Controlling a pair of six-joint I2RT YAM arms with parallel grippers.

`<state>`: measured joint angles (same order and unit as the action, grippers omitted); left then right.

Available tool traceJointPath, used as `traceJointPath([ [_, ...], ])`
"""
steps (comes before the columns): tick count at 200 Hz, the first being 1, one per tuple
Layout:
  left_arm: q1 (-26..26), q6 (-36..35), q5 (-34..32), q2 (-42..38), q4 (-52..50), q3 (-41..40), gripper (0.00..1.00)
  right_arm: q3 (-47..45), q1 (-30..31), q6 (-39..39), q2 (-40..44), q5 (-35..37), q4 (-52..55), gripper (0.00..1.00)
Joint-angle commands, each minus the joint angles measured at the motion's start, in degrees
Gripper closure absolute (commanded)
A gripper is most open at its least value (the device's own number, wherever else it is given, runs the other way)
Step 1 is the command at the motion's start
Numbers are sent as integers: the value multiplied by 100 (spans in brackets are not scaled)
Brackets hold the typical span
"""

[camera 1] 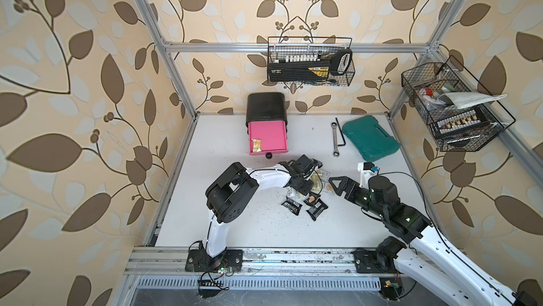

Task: Place the cookies into the drawer by color
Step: Pick up the cookie at the center of the board, then place the cookie in the drawer.

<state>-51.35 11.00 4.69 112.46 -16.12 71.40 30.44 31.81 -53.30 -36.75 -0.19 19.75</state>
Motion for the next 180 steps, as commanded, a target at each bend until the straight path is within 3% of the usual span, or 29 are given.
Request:
traceJointPath([
  [1, 11, 212, 126, -471, 29, -130, 73, 19, 27, 22, 39, 56, 53, 5],
  [57, 21, 378, 41, -1189, -253, -26, 75, 7, 28, 22, 111, 63, 62, 5],
  [93, 187, 312, -357, -1510, -771, 534, 75, 8, 32, 14, 46, 22, -36, 5],
  [144, 1196, 319, -688, -1705, -886, 1187, 74, 105, 34, 72, -143, -42, -156, 5],
  [180, 1899, 292, -1389, -1375, -1003, 1669, 75, 123, 33, 81, -197, -55, -212, 5],
])
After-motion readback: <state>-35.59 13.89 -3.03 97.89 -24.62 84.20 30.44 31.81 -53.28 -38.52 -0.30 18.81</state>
